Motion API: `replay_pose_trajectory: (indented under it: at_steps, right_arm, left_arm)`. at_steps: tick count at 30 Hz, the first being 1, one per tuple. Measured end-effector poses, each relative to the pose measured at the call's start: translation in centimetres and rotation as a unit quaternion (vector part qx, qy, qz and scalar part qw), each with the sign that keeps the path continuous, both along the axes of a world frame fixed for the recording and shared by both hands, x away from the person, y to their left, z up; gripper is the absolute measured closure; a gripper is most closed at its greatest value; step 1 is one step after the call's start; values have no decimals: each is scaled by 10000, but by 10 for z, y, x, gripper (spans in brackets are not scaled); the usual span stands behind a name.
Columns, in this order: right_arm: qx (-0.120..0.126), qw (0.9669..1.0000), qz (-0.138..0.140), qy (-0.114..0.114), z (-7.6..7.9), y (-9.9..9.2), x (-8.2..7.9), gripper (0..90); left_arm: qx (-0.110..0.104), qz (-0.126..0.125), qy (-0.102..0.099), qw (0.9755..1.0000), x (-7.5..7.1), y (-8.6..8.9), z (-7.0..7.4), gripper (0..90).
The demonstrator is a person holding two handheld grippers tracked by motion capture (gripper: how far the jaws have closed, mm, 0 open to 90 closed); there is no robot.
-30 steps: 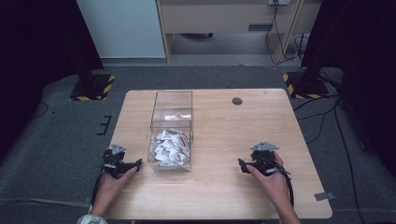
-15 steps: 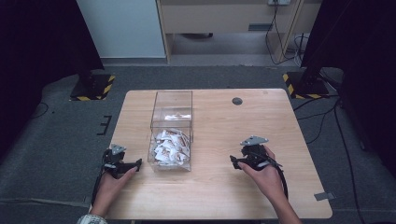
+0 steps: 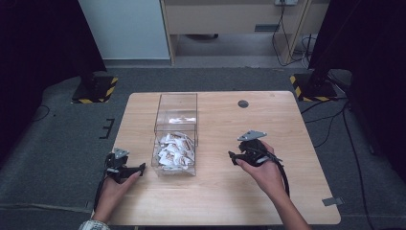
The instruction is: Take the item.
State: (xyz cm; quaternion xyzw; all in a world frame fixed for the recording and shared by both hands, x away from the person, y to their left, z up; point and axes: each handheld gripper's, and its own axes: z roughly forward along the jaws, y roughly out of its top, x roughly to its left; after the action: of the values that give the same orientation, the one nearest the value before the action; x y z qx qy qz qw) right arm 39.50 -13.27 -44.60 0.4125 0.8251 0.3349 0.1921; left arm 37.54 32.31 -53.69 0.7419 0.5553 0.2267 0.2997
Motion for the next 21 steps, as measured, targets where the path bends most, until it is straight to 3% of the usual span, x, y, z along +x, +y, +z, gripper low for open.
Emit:
replay_pose_trajectory:
  at_steps: [21]
  right_arm:
    - [127, 9995, 297, -34, 33, 33, 12, 476]
  left_arm:
    - [1, -1, 2, 10000, 0, 0, 0, 0]
